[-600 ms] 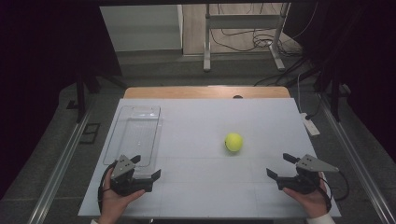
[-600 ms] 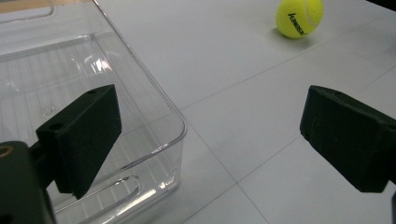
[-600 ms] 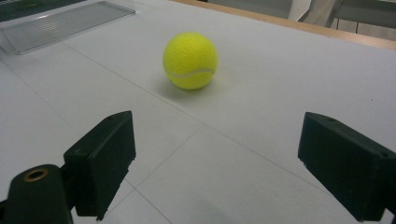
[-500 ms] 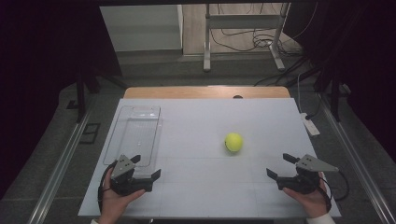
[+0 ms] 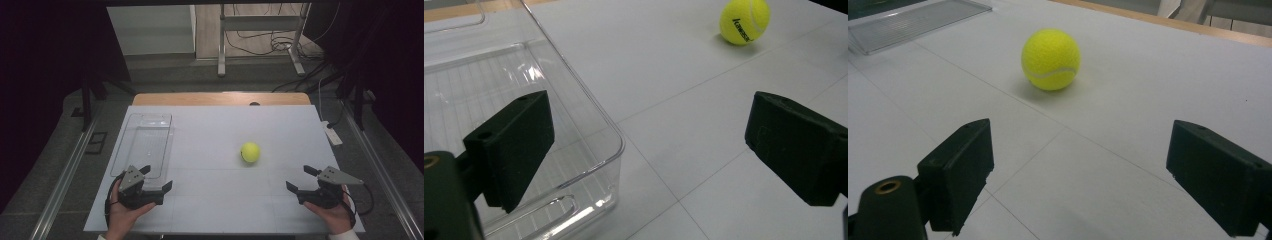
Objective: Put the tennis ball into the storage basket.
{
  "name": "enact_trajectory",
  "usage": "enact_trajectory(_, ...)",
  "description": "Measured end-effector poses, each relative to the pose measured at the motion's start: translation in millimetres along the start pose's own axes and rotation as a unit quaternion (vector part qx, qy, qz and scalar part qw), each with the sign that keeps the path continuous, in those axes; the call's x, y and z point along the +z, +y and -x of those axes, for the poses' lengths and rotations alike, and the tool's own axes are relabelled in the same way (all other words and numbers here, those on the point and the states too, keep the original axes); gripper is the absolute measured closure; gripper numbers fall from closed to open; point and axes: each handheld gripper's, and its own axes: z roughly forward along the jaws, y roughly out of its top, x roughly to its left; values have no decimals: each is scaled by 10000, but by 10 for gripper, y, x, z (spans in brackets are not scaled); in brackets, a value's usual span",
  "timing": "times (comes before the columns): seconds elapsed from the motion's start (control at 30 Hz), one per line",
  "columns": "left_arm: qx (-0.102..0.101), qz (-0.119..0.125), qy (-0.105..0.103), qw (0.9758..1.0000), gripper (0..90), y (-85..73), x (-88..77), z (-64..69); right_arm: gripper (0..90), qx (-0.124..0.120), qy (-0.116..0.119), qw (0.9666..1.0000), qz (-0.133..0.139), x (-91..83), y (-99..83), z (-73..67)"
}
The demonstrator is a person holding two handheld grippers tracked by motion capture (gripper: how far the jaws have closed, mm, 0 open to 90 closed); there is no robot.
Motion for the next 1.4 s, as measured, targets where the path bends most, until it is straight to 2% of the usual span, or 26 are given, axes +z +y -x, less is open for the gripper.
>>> enact_trajectory(0.63, 59, -96, -60, 9999, 65, 52, 86, 37, 123, 25, -12, 9999, -98, 28, -28, 24)
enact_trajectory(1.2, 157, -211, -304, 9992, 64, 220, 197, 97, 123, 74, -18, 9999, -117, 42, -38, 35)
enact_trajectory(1.3, 121, -204, -381, 9990, 64, 250, 204, 104, 123, 52, -34, 9999, -119, 38, -35, 28)
enact_trajectory(1.4, 124, -211, -371, 9990, 64, 269, 216, 104, 123, 52, -28, 9999, -122, 38, -37, 31)
